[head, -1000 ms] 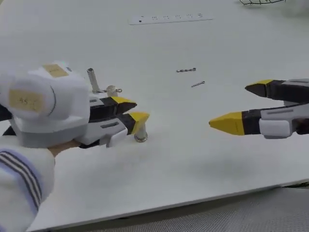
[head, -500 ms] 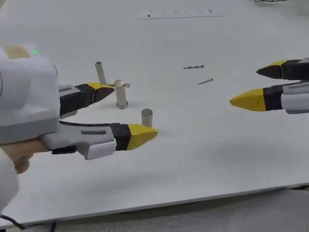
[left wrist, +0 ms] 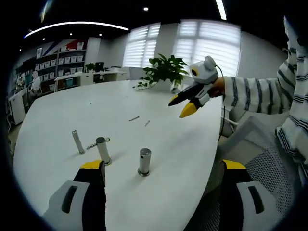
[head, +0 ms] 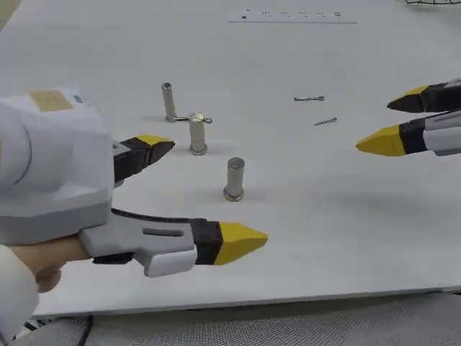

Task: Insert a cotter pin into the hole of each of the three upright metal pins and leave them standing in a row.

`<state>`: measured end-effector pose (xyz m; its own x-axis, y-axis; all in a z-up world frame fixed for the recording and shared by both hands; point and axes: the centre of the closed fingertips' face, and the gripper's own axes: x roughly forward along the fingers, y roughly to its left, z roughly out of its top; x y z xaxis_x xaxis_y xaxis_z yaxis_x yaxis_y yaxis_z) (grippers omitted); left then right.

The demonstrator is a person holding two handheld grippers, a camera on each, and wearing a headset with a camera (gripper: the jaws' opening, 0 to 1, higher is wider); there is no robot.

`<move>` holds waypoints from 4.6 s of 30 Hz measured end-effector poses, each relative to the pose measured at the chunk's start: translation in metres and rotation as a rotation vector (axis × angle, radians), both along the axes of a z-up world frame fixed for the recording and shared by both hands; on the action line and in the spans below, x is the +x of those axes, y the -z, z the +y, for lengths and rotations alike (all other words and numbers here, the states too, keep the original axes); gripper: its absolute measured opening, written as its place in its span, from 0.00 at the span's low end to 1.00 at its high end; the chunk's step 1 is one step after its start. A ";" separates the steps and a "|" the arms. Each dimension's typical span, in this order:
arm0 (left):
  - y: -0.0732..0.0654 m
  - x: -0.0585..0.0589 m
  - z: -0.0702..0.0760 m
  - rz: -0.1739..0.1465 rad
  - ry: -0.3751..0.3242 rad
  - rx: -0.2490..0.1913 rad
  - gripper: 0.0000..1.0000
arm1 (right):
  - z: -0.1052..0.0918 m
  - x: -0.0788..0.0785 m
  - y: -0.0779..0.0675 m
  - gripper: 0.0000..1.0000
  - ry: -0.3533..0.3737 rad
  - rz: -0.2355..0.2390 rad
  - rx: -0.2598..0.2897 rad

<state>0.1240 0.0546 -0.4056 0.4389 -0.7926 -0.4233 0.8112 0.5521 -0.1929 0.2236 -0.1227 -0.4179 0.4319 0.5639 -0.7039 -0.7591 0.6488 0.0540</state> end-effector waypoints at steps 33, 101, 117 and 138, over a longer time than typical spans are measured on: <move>-0.007 0.008 0.007 0.033 -0.106 -0.047 0.99 | 0.018 0.100 0.037 0.18 -0.211 0.020 -0.270; -0.012 0.011 0.011 0.037 -0.126 -0.038 0.91 | 0.032 0.099 0.037 0.00 -0.424 -0.027 -0.521; -0.025 0.023 0.013 0.042 -0.156 -0.084 0.77 | 0.054 0.092 -0.010 0.00 -0.463 -0.230 -0.417; -0.040 0.042 -0.016 0.121 -0.105 -0.200 0.54 | 0.088 0.022 -0.045 0.00 -0.586 -0.390 -0.301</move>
<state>0.1656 0.0381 -0.3655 0.4785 -0.8188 -0.3172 0.7160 0.5729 -0.3989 0.2457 -0.0347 -0.3728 0.3701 0.5853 -0.7215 -0.9114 0.0783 -0.4040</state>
